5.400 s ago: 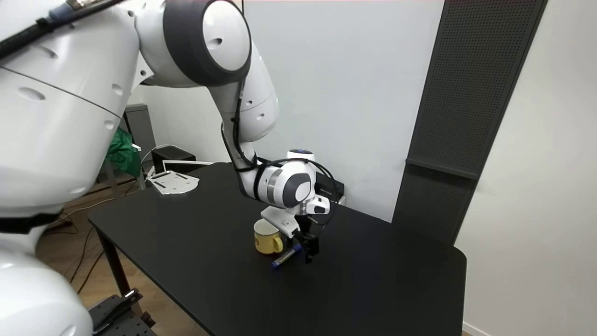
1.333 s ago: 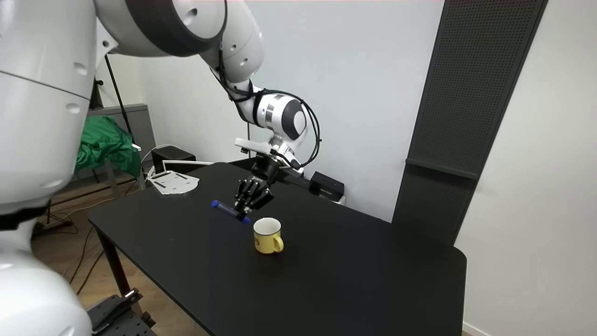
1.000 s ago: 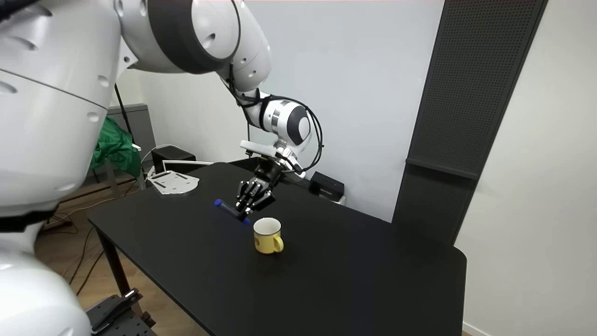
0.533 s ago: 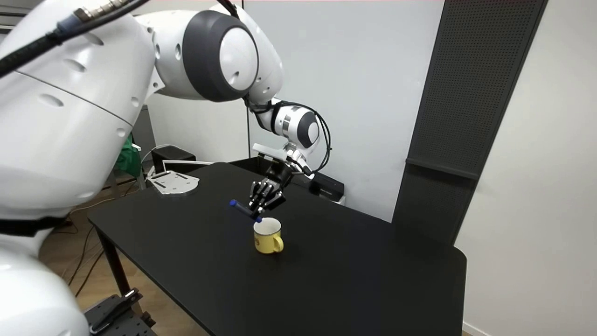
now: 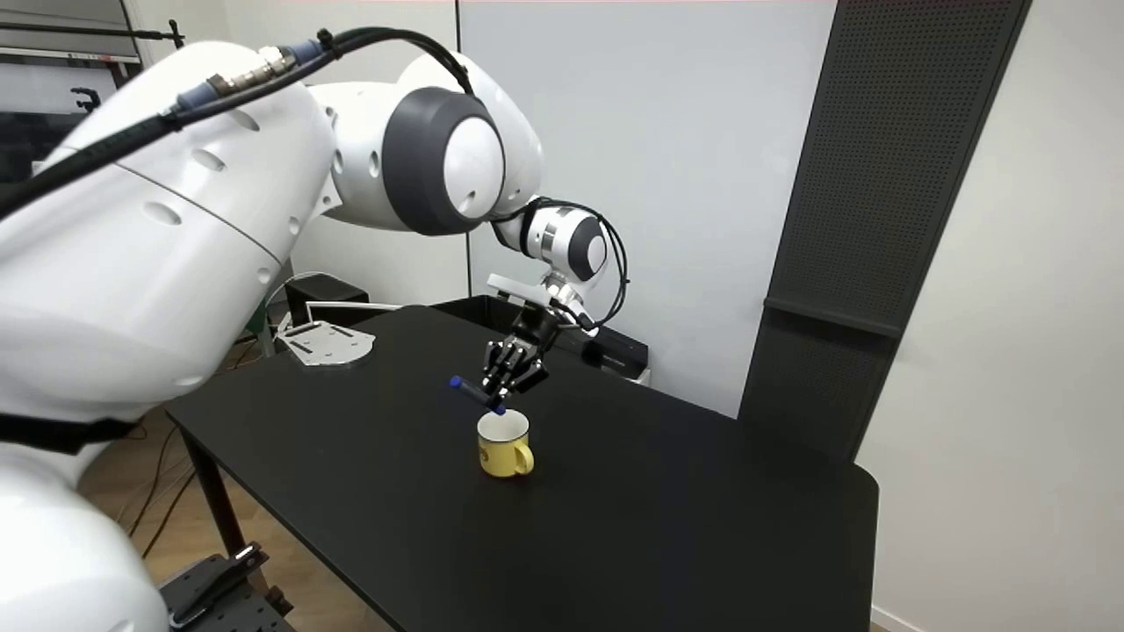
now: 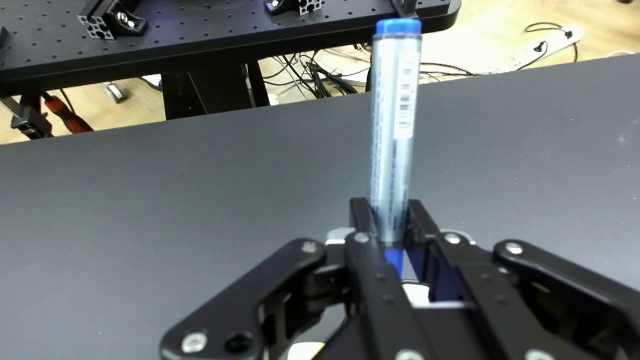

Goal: Pick the pen on the table and put it in the cup

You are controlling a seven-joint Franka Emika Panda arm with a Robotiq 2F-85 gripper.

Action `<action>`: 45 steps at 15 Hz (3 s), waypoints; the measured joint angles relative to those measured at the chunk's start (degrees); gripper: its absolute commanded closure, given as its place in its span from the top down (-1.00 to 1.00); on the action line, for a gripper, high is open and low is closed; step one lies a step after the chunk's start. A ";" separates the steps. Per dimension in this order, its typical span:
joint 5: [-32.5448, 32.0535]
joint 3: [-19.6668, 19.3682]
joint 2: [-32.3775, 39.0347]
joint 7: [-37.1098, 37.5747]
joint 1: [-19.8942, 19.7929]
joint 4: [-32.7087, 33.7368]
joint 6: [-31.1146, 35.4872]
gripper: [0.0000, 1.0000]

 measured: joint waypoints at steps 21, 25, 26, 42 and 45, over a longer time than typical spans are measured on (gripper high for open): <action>1.20 -0.01 9.28 2.54 -0.04 12.66 -2.01 -0.90; 1.44 -0.01 9.60 3.31 -0.05 13.16 -2.48 -0.90; 1.47 -0.01 9.61 3.50 -0.05 13.26 -2.78 -0.90; 1.38 -0.10 9.72 3.83 -0.05 14.02 -4.51 0.46; 1.38 -0.11 9.74 3.83 -0.05 14.12 -5.04 0.87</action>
